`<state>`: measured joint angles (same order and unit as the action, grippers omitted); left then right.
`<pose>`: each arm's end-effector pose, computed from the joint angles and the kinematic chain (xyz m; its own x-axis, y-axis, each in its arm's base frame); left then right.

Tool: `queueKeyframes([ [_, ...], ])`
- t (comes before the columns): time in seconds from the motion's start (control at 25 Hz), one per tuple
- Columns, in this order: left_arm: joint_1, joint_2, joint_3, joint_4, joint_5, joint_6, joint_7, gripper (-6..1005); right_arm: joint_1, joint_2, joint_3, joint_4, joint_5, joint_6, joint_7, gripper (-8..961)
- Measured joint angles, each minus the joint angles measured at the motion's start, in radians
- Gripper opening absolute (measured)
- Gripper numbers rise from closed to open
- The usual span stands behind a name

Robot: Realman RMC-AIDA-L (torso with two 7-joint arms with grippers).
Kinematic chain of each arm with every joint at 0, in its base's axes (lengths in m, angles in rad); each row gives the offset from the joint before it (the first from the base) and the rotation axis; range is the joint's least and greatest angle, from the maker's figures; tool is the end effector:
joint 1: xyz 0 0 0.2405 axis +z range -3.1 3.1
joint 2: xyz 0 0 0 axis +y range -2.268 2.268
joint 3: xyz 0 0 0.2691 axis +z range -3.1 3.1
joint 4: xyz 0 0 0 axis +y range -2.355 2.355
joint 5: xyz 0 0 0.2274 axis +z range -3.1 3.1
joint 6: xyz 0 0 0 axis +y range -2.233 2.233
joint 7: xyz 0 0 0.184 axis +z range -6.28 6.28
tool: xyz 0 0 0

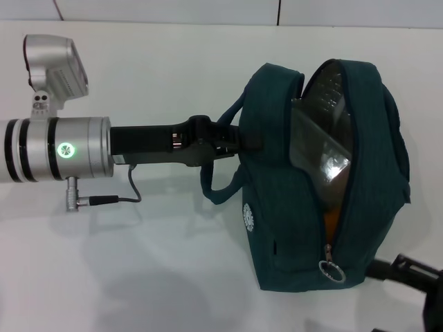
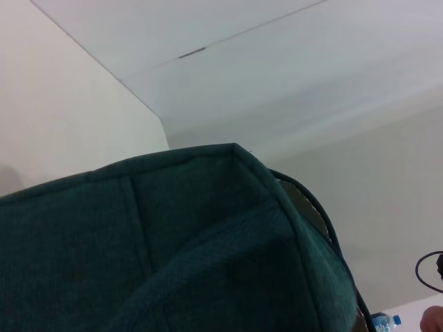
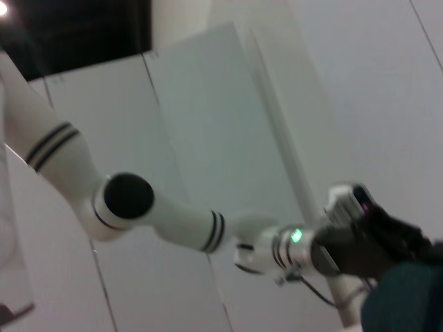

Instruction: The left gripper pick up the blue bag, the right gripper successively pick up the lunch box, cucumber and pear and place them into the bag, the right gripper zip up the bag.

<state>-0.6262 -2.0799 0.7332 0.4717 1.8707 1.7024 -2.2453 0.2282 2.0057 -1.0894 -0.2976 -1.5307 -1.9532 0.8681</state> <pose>-0.2095 0.3480 -0.0639 0.1495 0.9388 0.3103 0.7705 -0.3073 0.5585 0.2895 0.1966 -0.0508 0.5799 -0.2312 -0.7812 -0.2978 -0.9527 0.0609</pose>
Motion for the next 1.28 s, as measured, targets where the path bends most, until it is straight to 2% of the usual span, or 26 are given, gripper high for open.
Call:
queueKeyframes([
  [0.48, -0.003, -0.001, 0.000, -0.009, 0.003, 0.000, 0.002, 37, 0.009, 0.004, -0.003, 0.052, -0.016, 0.134, -0.046, 837],
  [1.28, -0.004, -0.003, 0.002, -0.023, -0.001, 0.000, 0.013, 41, 0.069, 0.016, -0.040, 0.053, -0.010, 0.208, -0.047, 832],
])
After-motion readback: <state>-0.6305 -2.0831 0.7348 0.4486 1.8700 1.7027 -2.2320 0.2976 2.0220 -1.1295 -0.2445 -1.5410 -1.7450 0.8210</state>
